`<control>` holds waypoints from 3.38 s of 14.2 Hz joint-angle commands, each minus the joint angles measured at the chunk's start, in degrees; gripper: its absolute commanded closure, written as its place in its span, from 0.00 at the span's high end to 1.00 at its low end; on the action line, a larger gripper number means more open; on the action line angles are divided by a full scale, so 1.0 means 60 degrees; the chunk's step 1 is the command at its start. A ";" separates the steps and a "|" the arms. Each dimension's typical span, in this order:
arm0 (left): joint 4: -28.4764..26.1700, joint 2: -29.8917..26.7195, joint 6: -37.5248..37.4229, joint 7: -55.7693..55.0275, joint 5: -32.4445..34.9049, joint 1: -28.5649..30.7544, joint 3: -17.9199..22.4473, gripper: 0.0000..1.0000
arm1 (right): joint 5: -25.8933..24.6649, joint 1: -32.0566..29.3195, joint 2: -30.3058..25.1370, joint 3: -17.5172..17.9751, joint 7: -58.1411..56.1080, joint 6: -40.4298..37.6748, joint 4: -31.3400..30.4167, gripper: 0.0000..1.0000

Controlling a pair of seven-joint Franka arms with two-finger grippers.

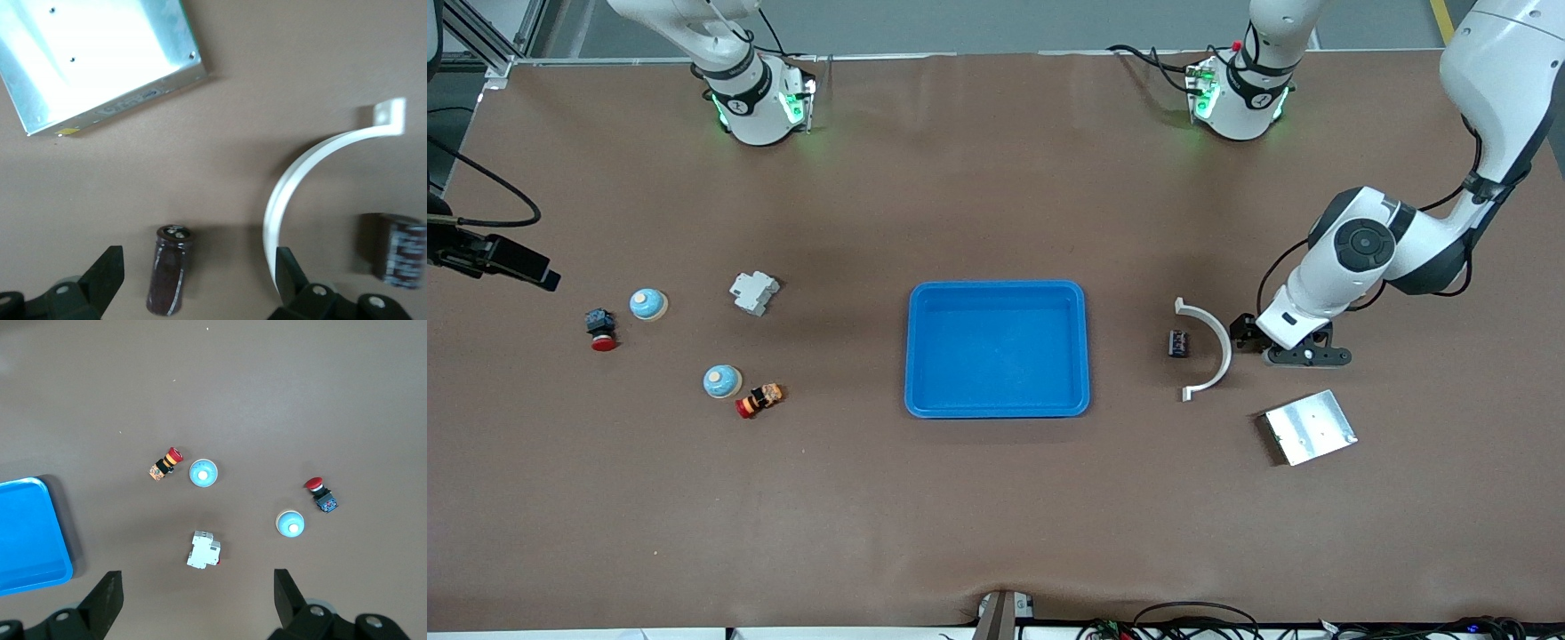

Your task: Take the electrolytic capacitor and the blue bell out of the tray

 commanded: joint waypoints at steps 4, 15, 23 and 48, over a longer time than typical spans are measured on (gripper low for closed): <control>0.0769 -0.0305 -0.1172 -0.0061 -0.0755 0.0072 -0.0697 1.00 | 0.0154 -0.0111 0.0100 0.0046 0.0076 -0.0148 0.0231 1.00; 0.2731 -0.0305 -0.2901 -0.0046 -0.2029 0.0072 -0.1972 1.00 | 0.0154 -0.0111 0.0100 0.0046 0.0091 -0.0162 0.0231 1.00; 0.3186 -0.0334 -0.3341 0.0391 -0.1986 0.0482 -0.1943 1.00 | 0.0154 -0.0111 0.0100 0.0046 0.0062 -0.0162 0.0231 1.00; 0.5941 -0.3116 -0.6037 0.4554 -0.6467 -0.6707 0.6433 1.00 | 0.0169 -0.0213 0.0085 0.0075 0.0032 -0.0250 0.0231 1.00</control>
